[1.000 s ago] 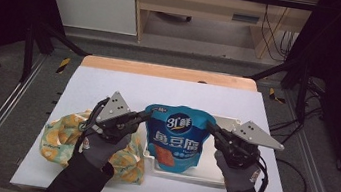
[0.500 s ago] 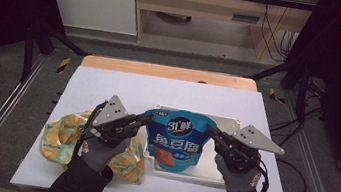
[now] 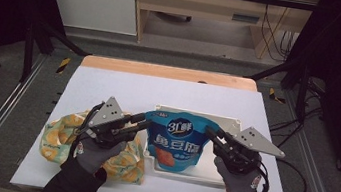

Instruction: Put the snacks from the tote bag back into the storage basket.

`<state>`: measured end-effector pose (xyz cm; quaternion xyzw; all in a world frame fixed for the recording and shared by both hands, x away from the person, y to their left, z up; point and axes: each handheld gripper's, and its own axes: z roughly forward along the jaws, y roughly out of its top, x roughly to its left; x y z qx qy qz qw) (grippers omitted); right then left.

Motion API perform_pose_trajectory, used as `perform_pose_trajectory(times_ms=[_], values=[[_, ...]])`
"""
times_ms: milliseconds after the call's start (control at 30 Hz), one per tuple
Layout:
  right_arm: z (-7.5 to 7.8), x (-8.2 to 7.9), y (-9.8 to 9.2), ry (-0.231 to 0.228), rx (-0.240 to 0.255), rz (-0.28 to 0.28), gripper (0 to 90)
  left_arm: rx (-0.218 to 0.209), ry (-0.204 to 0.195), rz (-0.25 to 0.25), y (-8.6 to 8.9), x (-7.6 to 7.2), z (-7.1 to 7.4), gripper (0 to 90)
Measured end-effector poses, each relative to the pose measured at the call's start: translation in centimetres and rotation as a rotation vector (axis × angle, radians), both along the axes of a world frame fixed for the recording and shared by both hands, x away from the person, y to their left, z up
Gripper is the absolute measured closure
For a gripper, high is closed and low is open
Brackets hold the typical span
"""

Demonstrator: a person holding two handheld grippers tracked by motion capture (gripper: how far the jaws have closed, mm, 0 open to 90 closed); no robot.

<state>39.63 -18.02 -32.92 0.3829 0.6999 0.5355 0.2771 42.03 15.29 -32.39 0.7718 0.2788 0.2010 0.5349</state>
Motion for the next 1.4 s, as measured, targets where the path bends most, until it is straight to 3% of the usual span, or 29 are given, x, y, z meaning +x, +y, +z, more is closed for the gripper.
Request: perform_pose_trajectory(times_ms=[200, 433, 700, 867, 1000, 1400], values=[[-0.4, -0.1, -0.3, -0.005, -0.018, -0.009, 64.3, 0.019, 0.009, 0.007, 1.8, -0.7, -0.2, 60.1], [-1.0, -0.6, -1.0, -0.025, -0.026, -0.027, 51.3, 0.036, 0.015, 0.075, 4.8, -1.1, -1.2, 50.8], [-2.2, -1.1, -2.0, -0.017, -0.021, -0.045, 37.3, 0.047, 0.023, 0.147, 8.3, -1.5, -2.7, 43.2], [-3.1, -1.2, -2.7, -0.009, -0.032, -0.059, 32.6, 0.038, 0.041, 0.18, 10.2, -1.6, -3.9, 39.5], [-4.0, -1.1, -3.2, 0.006, -0.047, -0.07, 29.6, 0.063, 0.03, 0.209, 11.4, -1.8, -4.7, 36.4], [-5.9, -0.6, -4.8, 0.049, -0.102, -0.129, 25.7, 0.043, 0.047, 0.285, 15.7, -2.5, -6.5, 32.0]])
